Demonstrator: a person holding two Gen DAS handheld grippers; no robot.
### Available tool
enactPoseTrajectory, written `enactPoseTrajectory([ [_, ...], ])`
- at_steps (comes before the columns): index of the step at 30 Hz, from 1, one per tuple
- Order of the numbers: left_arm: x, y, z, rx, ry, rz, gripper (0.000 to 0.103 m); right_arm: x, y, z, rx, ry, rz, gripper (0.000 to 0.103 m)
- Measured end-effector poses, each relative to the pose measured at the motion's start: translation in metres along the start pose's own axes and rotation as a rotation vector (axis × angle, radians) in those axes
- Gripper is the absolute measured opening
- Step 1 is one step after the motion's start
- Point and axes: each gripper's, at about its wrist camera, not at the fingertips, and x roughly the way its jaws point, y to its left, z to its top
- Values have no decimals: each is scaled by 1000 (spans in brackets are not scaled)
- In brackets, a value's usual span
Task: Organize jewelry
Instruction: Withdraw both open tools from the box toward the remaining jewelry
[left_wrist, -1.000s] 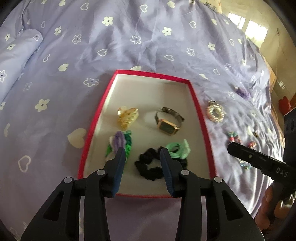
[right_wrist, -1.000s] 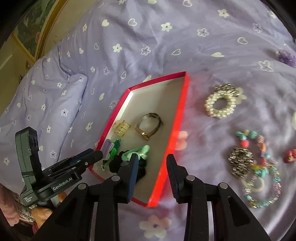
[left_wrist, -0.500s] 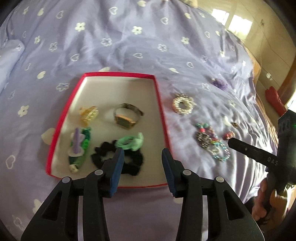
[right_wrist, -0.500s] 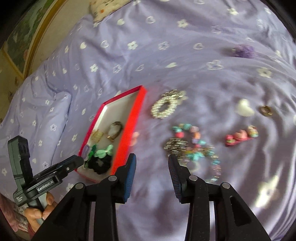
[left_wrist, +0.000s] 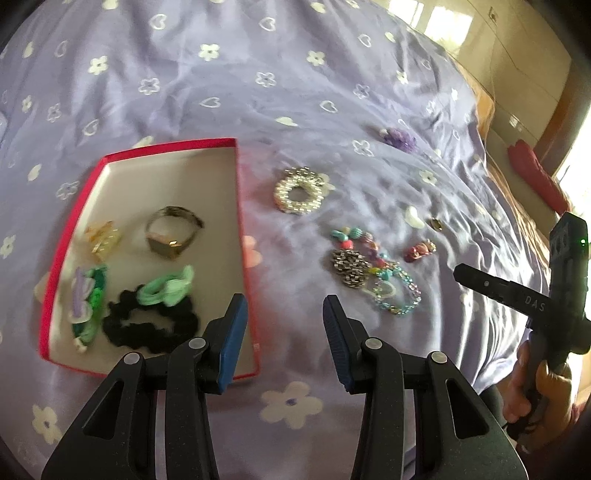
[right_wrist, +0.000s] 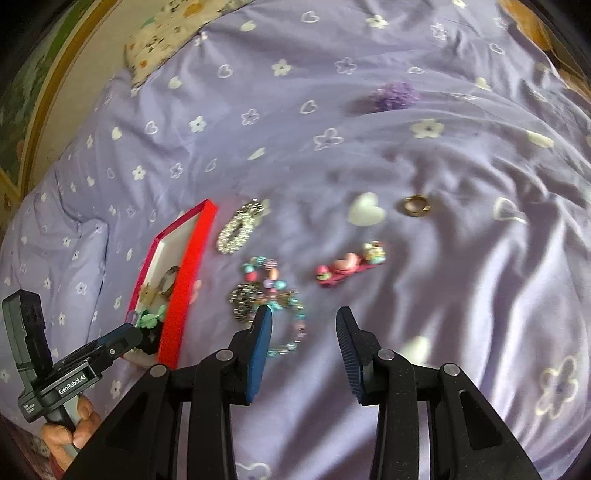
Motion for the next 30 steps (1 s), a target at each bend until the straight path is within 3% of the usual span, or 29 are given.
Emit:
enactPoseTrajectory([
  [13,46,-35,12,64,64,-20,41,11,-34,13,39,-1,-49,39],
  [22,76,-53,22,101,94,-31,41,41,-25,20,51,51,10,39],
  [30,104,-56,23,110,135,-47,40,63,-22,32,61,41,2,35],
])
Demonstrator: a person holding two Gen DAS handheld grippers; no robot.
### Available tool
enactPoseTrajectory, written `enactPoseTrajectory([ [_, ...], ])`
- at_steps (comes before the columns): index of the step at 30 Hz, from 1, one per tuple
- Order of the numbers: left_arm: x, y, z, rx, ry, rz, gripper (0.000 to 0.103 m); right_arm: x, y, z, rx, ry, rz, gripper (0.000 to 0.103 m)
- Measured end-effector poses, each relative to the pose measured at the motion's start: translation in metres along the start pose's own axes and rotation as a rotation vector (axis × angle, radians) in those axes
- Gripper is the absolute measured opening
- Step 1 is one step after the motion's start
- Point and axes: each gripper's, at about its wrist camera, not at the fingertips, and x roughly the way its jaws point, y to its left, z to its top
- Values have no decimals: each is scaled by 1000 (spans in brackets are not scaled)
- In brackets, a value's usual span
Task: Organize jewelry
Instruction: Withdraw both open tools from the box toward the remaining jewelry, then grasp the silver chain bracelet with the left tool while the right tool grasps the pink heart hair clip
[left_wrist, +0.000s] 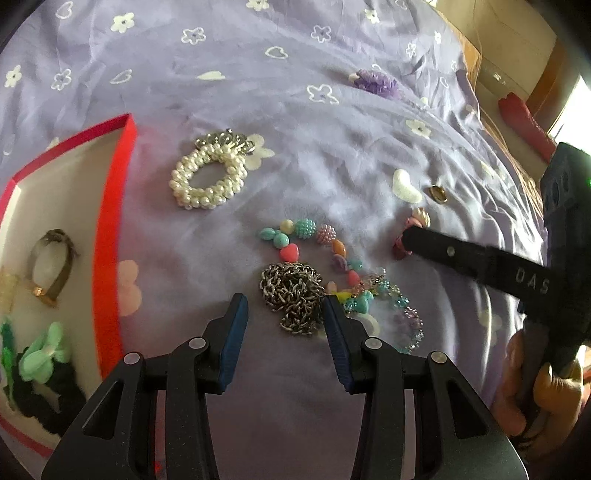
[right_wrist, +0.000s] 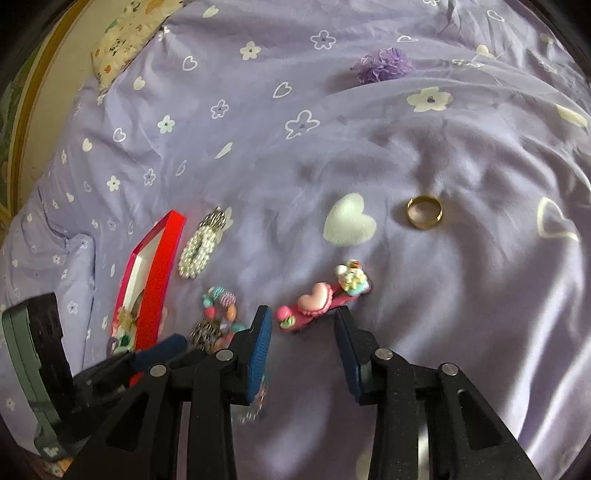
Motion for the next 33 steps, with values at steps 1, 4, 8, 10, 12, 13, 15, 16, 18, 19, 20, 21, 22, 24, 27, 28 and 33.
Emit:
enactPoseTrajectory([
  [1,1,0,0,3,-2,-1,38,2,1,2,-6,-3,-7,33],
  [4,3,-2,2,18,-5,-17,27,8,3,5,-22,-11,-21,29],
  [8,3,-2,1,27,-19,-29,18,11,4,6,-38,-24,-50,19],
  [10,1,-2,0,26,-25,-41,9,9,4,6,-43,-29,-50,19],
  [12,-2,-1,0,23,-35,-50,6,6,5,4,-44,-35,-49,19],
  [13,-4,-1,-1,22,-40,-50,6,3,5,4,-46,-39,-47,19],
  [15,-10,0,-3,18,-56,-55,6,-1,7,2,-51,-46,-43,18],
  [16,-12,1,-4,17,-61,-58,6,-4,7,1,-52,-50,-37,18],
  [18,-18,2,-6,16,-75,-58,6,-9,9,0,-55,-53,-25,18],
  [19,-20,2,-7,17,-79,-57,6,-11,10,-2,-56,-54,-18,18],
  [20,-23,3,-8,16,-85,-56,6,-14,11,-3,-56,-55,-12,18],
  [21,-25,4,-9,16,-89,-55,6,-15,12,-4,-57,-56,-11,18],
  [22,-28,5,-10,15,-94,-55,6,-18,13,-5,-59,-58,-8,18],
  [24,-34,8,-12,9,-104,-52,6,-22,15,-7,-61,-58,2,18],
  [27,-46,14,-15,-12,-128,-48,5,-27,20,-9,-65,-60,19,18],
  [28,-49,16,-16,-19,-135,-47,5,-29,22,-9,-68,-62,23,18],
  [33,-73,24,-17,-47,-182,-47,5,-34,36,-13,-86,-65,49,18],
])
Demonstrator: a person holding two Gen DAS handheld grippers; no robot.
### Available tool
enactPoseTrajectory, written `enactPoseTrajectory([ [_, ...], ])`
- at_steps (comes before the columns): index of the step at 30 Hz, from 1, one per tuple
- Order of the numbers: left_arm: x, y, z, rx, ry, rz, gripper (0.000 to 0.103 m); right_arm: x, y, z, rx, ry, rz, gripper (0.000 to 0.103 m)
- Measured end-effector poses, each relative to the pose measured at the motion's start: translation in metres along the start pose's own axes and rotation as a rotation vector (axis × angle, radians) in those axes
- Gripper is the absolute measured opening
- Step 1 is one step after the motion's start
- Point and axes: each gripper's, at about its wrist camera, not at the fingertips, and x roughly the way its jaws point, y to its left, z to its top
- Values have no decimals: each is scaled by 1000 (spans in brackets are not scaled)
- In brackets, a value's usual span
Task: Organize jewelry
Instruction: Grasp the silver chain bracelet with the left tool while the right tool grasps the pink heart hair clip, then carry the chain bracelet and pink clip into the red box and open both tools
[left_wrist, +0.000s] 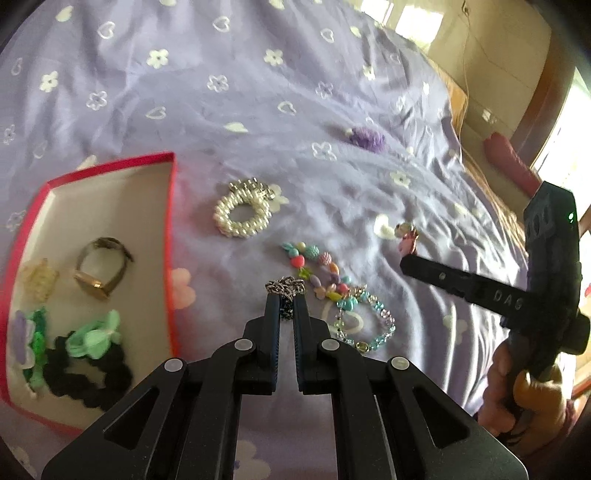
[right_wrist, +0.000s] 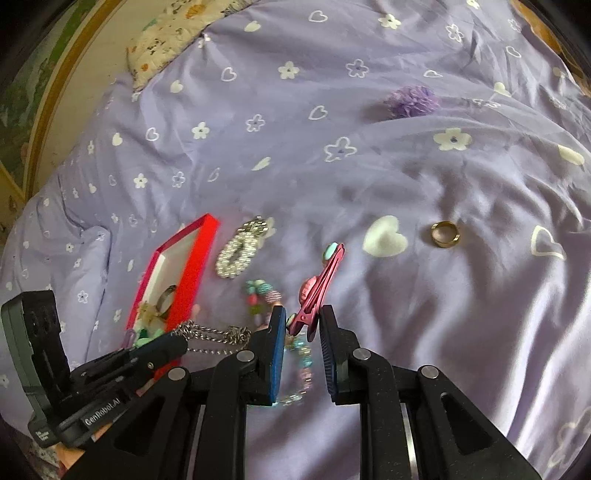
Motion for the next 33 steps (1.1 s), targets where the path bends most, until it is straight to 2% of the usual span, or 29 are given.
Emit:
enactPoseTrajectory([
  [15,-65,21,-1,-53,-111,10,5,0,58,-15,-92,26,90,18],
  [24,-98,55,-10,-114,-159,52,5,11,92,-29,-145,68,140,18],
  [33,-116,98,-26,-189,-171,113,5,31,127,-42,-197,121,188,18],
])
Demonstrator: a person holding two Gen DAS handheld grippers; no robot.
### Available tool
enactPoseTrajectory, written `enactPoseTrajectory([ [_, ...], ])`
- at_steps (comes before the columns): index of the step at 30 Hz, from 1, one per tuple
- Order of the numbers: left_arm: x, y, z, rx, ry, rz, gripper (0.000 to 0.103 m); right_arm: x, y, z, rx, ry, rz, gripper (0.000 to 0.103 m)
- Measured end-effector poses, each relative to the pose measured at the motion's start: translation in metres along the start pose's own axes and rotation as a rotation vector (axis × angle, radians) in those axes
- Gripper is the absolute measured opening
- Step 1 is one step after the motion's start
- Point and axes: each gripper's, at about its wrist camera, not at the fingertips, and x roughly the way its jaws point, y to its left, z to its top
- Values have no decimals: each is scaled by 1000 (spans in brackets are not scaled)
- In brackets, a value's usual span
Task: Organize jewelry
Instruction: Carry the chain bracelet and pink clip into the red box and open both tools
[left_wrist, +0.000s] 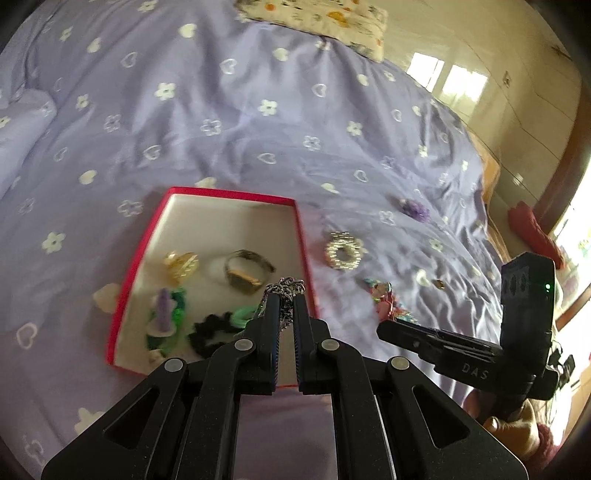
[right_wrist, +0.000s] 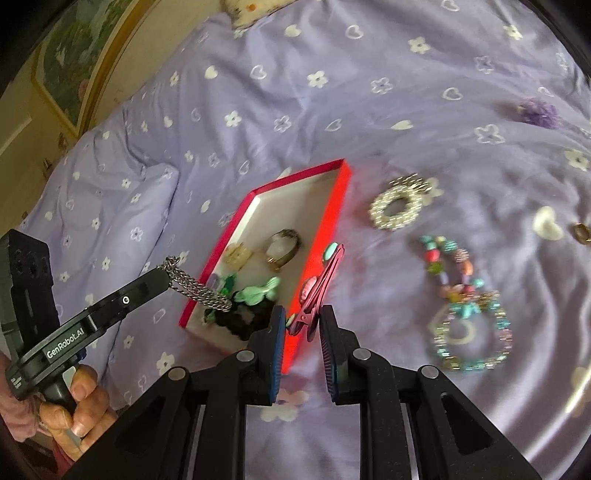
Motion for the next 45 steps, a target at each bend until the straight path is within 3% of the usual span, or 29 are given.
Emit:
enactPoseTrajectory([
  [15,7,56,-5,-82,6,74,5,66,50,-1,-74,116,65,18],
  [28,38,90,-16,-138,62,113,5,113,53,-2,-79,210,56,18],
  [35,57,101,-30,-158,110,133,5,113,53,-4,-95,211,48,18],
  [45,58,103,-34,-163,117,133,6,110,74,-4,-181,215,58,17],
])
